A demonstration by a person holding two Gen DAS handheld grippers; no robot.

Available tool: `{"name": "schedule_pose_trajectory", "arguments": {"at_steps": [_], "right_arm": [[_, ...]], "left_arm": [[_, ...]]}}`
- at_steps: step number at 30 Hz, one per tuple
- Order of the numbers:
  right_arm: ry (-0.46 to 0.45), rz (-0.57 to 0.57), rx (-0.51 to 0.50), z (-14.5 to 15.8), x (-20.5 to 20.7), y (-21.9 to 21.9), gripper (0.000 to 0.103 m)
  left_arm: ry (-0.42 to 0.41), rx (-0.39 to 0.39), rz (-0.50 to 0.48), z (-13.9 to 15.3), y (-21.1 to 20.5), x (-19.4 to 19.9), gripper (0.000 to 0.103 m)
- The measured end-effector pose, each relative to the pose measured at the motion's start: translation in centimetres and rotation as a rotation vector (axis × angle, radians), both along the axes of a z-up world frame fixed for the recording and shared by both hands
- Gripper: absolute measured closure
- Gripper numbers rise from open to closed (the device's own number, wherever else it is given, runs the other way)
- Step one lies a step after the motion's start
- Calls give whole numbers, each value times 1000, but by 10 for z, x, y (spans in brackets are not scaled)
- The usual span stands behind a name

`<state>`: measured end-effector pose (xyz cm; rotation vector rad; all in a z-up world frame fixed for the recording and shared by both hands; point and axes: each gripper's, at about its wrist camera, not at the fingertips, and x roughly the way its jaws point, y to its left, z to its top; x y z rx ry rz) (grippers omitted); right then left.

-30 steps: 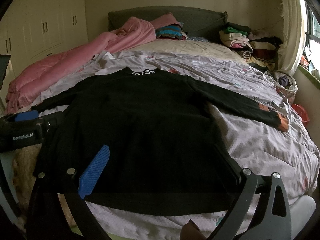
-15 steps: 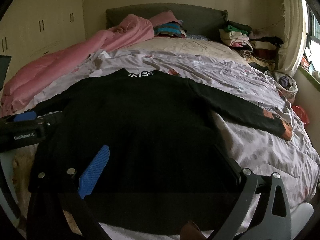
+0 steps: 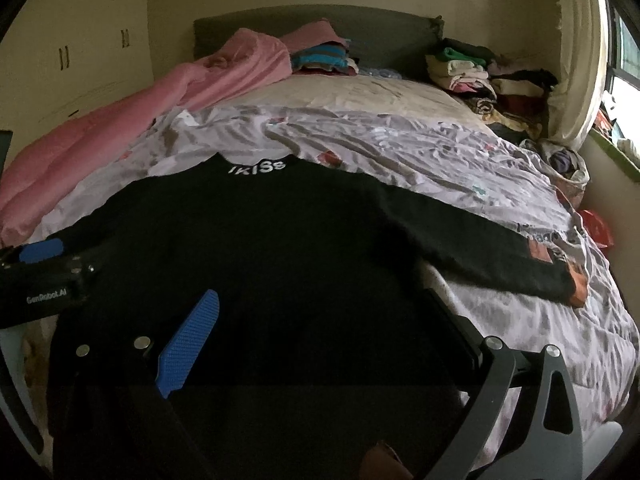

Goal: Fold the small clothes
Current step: 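Grasp the orange-cuffed sleeve end with the right gripper and lift it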

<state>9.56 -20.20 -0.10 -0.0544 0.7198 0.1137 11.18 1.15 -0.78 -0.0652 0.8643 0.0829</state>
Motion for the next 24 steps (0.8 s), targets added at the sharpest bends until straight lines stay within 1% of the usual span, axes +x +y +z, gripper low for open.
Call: {"name": "schedule_pose_trajectory", "arguments": {"at_steps": [7,10,15,20,24], "right_arm": [[34,-71,16,-8,38,-22,4],[49,-106,16,-11,52,-34,4],[71,-181,29,-19,72,-61,4],[99,-261,51,-26,81,-91,4],[107,-339,70,-29,82,-122,4]], "left_arm": [[34,-12,-13,-6,-4,31,8],[45,-1,-24,-8,-9,44,8],[55,-6,-55,-8,-19,64,8],[47,-7,-78,-7,-28,81,8],[63,-16,-104,-8,-38,98,8]]}}
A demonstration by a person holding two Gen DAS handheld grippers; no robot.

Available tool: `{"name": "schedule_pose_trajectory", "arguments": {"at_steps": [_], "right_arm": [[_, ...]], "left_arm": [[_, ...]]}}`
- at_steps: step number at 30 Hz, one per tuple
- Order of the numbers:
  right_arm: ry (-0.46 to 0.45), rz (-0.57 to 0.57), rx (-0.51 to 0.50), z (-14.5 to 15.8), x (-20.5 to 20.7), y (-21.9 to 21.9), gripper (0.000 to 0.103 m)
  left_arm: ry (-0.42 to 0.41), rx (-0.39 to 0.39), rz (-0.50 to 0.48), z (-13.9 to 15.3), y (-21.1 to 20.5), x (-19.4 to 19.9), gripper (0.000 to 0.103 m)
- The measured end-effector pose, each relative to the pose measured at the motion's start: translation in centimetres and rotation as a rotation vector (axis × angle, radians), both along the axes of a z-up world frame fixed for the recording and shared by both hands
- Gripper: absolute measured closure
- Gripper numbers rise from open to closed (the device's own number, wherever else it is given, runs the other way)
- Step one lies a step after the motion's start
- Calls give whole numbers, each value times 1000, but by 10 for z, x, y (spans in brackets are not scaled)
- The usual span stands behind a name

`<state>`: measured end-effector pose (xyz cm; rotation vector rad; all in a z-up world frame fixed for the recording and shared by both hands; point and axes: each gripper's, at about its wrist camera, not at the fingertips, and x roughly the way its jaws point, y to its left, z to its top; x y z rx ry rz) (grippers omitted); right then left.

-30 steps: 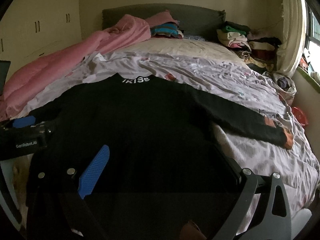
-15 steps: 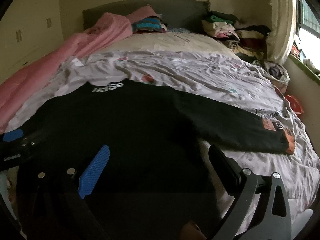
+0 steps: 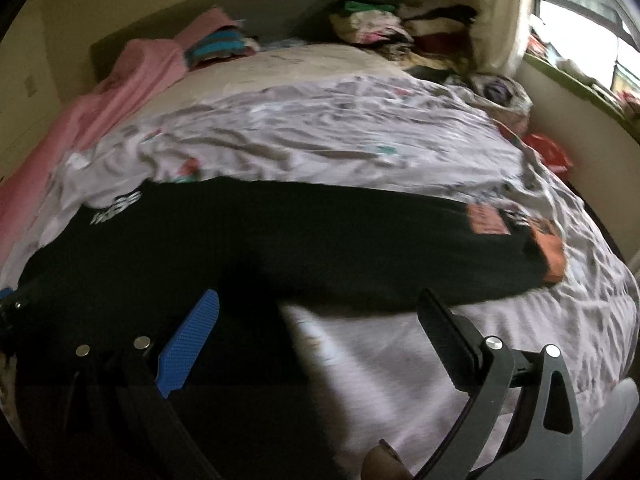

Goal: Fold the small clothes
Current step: 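Grasp the orange-cuffed sleeve end with the right gripper and lift it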

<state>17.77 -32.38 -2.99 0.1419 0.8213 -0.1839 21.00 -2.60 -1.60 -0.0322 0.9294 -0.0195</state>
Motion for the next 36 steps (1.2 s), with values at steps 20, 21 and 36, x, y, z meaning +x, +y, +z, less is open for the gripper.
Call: {"name": "schedule_pose_trajectory", "arguments": {"at_steps": [20,21,36], "right_arm": [[72,-410,201,-40,-6,-168,4],[71,-420,222,-43,-4,-175,4],[-168,-379,324,-20,-5,-199,89]], "left_arm": [[14,32,76,-25,9,63,8],[12,28,84,-26,13,64,8],[-36,6,101,-28,55,59,8]]}}
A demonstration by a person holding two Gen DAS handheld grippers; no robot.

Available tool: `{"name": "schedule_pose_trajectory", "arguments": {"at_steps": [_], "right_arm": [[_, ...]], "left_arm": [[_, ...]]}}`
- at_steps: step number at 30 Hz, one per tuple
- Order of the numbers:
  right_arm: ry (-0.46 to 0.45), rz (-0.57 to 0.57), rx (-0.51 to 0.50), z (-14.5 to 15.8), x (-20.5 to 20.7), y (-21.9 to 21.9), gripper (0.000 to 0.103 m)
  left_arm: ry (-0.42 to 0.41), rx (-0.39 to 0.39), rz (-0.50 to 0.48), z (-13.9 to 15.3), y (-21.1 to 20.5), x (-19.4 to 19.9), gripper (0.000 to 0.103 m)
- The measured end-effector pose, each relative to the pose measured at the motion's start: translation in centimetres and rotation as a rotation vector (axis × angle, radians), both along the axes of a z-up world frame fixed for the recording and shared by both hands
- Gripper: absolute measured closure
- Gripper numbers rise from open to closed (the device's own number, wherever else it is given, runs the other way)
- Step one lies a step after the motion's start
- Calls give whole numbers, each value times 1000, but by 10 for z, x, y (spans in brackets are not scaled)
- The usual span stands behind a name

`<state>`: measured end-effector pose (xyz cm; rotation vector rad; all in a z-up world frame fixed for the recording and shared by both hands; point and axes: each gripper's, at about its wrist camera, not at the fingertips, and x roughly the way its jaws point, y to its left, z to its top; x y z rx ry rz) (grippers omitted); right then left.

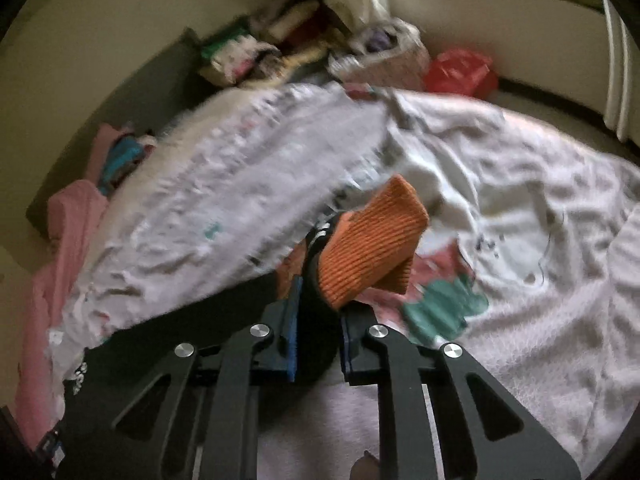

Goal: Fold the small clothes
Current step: 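Grasp the orange-cuffed sleeve end with the right gripper and lift it, then carry the sleeve across the shirt body with the right gripper and release it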

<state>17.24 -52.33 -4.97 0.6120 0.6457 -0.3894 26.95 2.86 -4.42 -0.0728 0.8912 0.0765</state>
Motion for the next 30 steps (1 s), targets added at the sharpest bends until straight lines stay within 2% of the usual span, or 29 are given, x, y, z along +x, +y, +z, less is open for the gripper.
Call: {"name": "schedule_pose_trajectory", "arguments": {"at_steps": [6,15,21,30], "right_arm": [[-99,105,-69,43,4,40,90],[-181,277,-175,93,15,113,90],[-207,391,-209,109,22,165,90],[-204,525,-276,109,38,244,90]], "left_arm": [[-36,-42,5,16,13,-11,8],[-75,-90,23,29,36,-23,8],[-99,-79,51,32,53,-28,8],[-96,-78,78,28,74,-30,8]]}}
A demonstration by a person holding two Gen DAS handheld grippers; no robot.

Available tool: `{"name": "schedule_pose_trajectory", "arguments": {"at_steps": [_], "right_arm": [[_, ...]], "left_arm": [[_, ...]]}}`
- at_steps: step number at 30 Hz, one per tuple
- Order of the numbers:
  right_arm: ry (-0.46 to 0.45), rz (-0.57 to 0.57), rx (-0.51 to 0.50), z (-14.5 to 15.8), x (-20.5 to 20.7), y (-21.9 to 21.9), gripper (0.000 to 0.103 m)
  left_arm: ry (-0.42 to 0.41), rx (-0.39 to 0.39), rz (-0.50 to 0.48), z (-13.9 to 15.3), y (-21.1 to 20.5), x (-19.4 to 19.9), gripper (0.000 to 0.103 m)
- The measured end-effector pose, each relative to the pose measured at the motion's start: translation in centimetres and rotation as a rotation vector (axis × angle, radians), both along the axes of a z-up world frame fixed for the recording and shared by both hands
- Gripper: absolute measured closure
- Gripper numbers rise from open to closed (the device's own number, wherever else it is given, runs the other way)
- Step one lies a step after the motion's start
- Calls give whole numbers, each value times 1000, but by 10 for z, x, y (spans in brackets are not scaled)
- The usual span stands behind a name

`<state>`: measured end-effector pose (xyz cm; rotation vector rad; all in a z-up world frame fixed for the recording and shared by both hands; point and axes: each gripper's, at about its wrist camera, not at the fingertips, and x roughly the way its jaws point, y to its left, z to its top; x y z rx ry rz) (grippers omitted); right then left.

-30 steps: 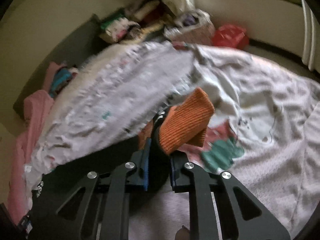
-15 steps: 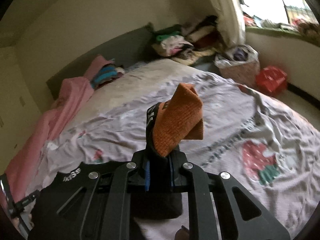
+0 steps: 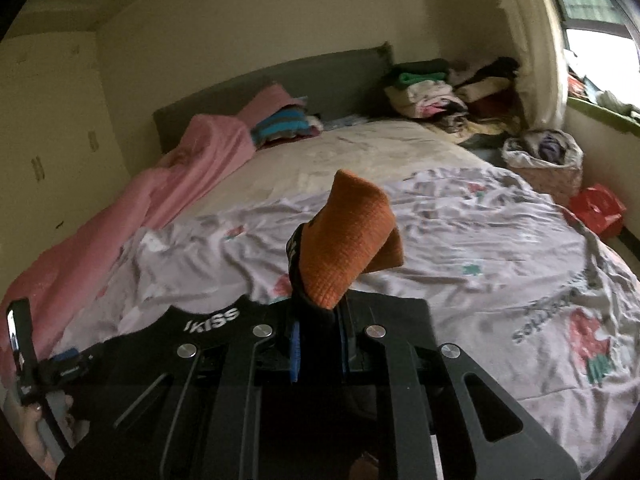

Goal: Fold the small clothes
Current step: 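Carry the sleeve across the shirt body with the right gripper and release it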

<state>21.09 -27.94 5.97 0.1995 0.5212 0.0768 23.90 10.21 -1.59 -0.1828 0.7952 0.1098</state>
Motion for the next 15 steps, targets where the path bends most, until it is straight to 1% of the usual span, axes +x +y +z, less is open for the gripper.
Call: {"name": "schedule_pose_trajectory", "arguments": {"at_steps": [3,11,15], "right_arm": [[7,42,-24,-4,4,23,90],[51,146,-74,-28,12,82,90],[71,188,-95,-39,13,104,90]], "left_arm": [[-1,-7,-2,0,3,-1,8],[9,-14,-16,-3,4,-1,8],[14,-43,-28,-5,6,-1,8]]}}
